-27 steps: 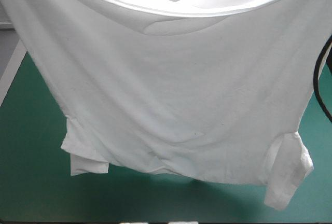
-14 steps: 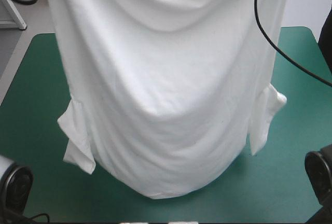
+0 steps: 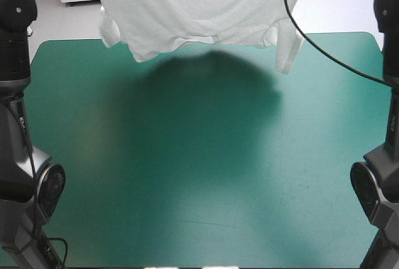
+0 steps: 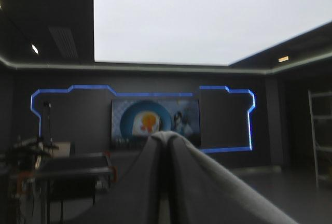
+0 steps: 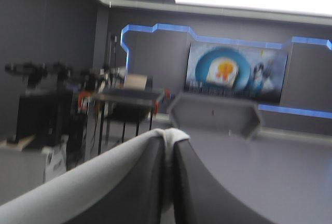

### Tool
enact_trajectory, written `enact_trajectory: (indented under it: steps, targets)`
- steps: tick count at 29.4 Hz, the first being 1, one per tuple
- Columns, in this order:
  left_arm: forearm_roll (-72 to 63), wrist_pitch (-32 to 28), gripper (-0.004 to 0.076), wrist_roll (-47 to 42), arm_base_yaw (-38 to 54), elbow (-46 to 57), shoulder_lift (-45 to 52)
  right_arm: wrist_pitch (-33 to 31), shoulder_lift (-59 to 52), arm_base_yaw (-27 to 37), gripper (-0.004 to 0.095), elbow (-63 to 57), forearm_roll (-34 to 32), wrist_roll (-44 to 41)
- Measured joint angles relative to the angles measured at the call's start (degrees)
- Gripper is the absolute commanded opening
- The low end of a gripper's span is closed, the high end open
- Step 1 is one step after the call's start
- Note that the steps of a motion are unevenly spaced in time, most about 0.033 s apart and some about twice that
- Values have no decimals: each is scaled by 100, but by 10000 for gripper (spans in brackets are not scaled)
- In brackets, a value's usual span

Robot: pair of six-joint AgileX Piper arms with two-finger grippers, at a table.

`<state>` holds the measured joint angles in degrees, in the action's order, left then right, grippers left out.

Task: Fold the cloth

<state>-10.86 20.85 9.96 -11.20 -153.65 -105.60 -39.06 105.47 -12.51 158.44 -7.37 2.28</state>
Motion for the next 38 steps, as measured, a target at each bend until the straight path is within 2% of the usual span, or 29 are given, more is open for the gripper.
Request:
enact_trajectory:
  steps: [1, 4, 9, 12, 15, 18, 25, 29, 38]
  targets:
    - [0, 599, -22, 0, 0, 15, -149, -530, 127, 0, 4, -138, 59, -25]
    - [20, 1689, -22, 0, 0, 82, -564, -1452, 425, 0, 3, -486, 216, -45]
    - [74, 3054, -22, -25, 0, 158, -1257, -2874, 974, 0, 1, -1029, 326, -75]
    - [168, 3735, -22, -103, 0, 192, -1536, -3257, 1175, 0, 0, -1274, 344, -160]
    - [375, 4526, -22, -369, -4, 245, -1836, -3257, 1296, 0, 0, -1628, 452, -287]
    - [641, 5040, -22, -580, -4, 474, -2087, -3251, 1308, 0, 0, -2202, 627, -335]
    - [755, 5120, -22, -897, -4, 1595, -2058, -3245, 1210, 0, 0, -4089, 737, -415]
    - [760, 5070, -22, -996, -4, 2945, -1657, -3204, 917, 0, 0, -5050, 776, -483]
    - [673, 3799, -22, -1074, -4, 6749, 273, -2969, 131, 0, 0, -6687, 874, -502]
